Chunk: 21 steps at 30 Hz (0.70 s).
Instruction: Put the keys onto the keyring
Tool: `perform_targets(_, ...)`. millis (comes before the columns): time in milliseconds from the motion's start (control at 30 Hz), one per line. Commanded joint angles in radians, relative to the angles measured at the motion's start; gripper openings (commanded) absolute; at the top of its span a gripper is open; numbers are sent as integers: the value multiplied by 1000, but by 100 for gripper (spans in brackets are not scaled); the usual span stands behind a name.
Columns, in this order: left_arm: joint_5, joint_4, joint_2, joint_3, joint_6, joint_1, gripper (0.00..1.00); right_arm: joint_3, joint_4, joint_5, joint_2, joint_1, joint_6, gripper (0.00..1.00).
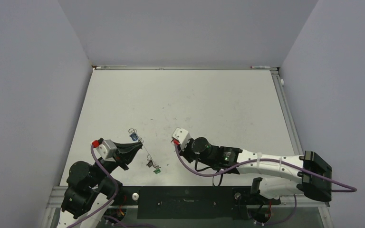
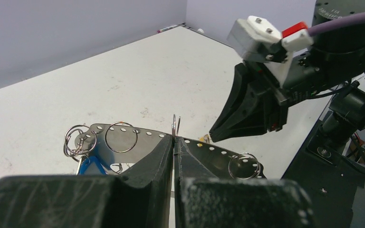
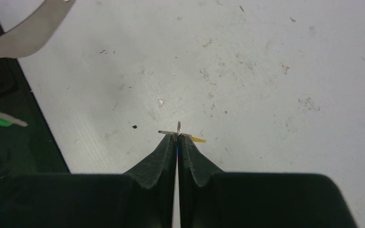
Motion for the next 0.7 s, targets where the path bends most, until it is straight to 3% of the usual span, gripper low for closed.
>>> perform_targets(0,11,49,-26,37,-4,6,0,-37,11,-243,-108,5,-89,5)
perform_targets(233,34,58,-22,35,-4,6,0,-33,-36,-480,-196,5,-133,5)
perform_targets(667,54,67,-16,30,-3,6,0,-4,-74,-462,-239,6,-124,5)
